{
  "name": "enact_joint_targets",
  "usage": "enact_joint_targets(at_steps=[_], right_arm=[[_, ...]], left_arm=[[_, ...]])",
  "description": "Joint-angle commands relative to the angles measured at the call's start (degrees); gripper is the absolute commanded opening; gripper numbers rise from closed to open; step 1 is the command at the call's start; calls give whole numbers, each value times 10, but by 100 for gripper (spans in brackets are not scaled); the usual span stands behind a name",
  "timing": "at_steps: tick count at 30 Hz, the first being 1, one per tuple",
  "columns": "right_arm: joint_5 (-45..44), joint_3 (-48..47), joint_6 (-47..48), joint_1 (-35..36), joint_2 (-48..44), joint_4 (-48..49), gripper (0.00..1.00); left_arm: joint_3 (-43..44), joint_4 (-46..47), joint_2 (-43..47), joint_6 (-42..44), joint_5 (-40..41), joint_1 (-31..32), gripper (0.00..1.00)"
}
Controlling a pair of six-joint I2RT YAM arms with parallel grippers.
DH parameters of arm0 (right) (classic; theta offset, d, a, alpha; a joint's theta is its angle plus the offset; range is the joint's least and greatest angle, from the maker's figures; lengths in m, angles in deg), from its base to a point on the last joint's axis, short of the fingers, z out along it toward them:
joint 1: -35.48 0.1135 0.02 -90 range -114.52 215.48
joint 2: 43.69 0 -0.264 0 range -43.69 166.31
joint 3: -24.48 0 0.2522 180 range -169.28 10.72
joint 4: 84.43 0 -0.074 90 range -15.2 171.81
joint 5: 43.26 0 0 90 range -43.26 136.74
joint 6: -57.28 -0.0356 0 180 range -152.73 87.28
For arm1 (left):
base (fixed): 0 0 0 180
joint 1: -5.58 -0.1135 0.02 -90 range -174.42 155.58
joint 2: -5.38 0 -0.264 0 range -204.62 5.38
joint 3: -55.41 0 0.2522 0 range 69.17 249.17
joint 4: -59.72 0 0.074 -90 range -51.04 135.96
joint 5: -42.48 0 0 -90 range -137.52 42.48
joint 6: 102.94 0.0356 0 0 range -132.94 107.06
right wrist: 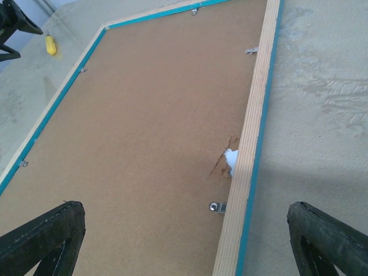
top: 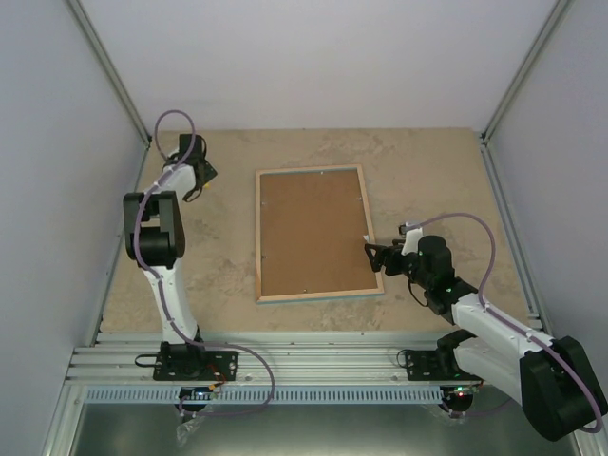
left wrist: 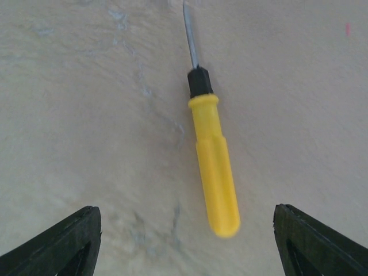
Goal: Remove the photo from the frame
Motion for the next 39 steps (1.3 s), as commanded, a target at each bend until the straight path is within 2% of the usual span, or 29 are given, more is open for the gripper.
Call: enact_joint_targets(at_steps=[1,6,11,14,22,25,28,34,39], right_arm=[[-20,-2,11,5,-7,-5,96],[-33,0,13,10,-14,-5,96],[-38,-1,14,13,-8,-5,95],[-40,-3,15,15,-6,-5,95],[-50,-2,16,19,-13,-8,95],[-50,-2,16,20,-14,-8,95],[-50,-2,17,22,-16,-8,95],[-53,-1,18,24,-30,-11,95],[-53,2,17,26,-47,-14,95]], left_arm=[[51,-31,-43,19,-33,-25,82],[117,-58,-95,34,-46,-27,75],[138,-62,-117,40,-48,-28,66],[144,-67,-126,42,-56,-29,57],[142,-71,-126,45,-67,-29,25],[125,-66,-115,42,-74,-29,15],[97,-53,-92,38,-84,-29,9],[20,-6,-18,9,-131,-30,4],[-90,75,81,-30,-202,-28,2]])
